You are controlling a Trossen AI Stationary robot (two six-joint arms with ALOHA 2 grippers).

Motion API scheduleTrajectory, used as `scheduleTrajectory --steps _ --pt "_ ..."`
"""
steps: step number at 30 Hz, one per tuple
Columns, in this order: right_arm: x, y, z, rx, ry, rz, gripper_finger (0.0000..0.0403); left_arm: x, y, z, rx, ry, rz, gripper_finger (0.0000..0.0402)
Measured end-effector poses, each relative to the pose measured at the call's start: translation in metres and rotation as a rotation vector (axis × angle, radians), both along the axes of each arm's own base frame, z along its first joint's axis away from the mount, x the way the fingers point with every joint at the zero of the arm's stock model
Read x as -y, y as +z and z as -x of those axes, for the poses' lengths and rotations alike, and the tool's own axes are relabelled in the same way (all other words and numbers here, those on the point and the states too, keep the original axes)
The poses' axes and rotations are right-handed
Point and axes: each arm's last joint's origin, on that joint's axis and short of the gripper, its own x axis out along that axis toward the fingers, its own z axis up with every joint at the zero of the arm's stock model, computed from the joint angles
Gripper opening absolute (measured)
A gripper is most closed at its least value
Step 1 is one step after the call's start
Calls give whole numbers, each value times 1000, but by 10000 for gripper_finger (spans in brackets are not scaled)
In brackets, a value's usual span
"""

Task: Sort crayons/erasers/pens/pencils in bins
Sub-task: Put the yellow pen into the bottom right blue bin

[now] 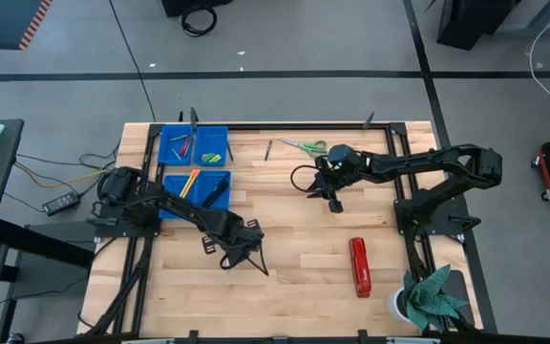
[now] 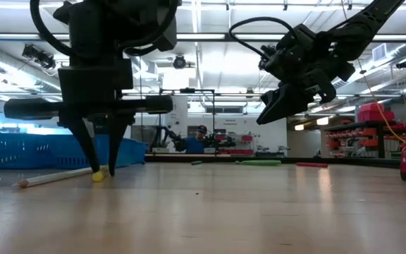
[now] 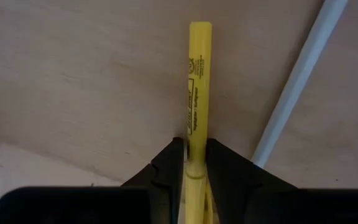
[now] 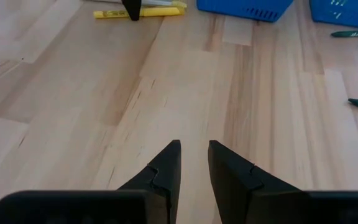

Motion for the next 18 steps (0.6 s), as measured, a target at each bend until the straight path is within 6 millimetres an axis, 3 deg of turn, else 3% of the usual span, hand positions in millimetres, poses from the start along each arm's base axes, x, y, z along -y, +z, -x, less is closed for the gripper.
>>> scheduleTrajectory --steps 7,18 --pt "0 0 0 0 -1 -1 88 0 2 -2 -2 5 -4 76" --pt "0 -1 1 -8 -1 -4 88 6 20 -17 52 0 -25 50"
